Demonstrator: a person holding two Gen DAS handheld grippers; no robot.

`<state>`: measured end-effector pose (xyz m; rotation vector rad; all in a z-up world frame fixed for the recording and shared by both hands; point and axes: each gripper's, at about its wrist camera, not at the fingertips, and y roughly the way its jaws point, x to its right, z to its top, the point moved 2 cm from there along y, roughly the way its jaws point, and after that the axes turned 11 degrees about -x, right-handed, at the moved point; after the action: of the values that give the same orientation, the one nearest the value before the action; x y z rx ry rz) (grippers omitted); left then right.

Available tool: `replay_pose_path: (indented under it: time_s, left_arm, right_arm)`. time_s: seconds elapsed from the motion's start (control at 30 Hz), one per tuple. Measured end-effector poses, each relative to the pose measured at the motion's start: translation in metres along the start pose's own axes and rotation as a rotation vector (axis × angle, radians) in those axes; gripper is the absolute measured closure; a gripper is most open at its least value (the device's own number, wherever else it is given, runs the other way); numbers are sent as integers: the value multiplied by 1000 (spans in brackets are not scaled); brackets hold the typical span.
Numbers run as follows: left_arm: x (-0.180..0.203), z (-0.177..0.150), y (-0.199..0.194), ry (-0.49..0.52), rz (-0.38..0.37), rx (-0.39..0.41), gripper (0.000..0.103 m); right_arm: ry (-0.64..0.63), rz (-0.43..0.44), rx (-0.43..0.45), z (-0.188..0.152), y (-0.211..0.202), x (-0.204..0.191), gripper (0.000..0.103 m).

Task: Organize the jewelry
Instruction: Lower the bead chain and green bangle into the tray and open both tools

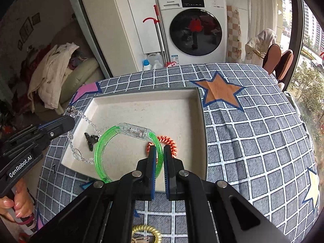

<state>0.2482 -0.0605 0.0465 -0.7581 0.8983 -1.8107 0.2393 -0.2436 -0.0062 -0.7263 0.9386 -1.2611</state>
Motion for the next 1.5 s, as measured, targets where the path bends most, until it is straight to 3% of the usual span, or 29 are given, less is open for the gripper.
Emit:
replay_pose_path:
  time_s: [0.43, 0.9, 1.0, 1.07, 1.5]
  left_arm:
    - [-5, 4, 74, 1, 66, -114, 79]
    - [-2, -5, 85, 39, 192, -125, 79]
    - [0, -5, 77, 50, 201, -108, 79]
    - [2, -4, 72, 56, 203, -96, 79]
    - [1, -3, 58, 27, 194, -78, 79]
  right_arm:
    - [49, -52, -69, 28, 63, 19, 96]
    - [56, -42, -89, 26, 81, 22, 92]
    - [76, -10, -82, 25, 78, 24, 77]
    - [90, 6, -62, 24, 73, 25, 53]
    - [151, 64, 44, 4, 25, 29, 52]
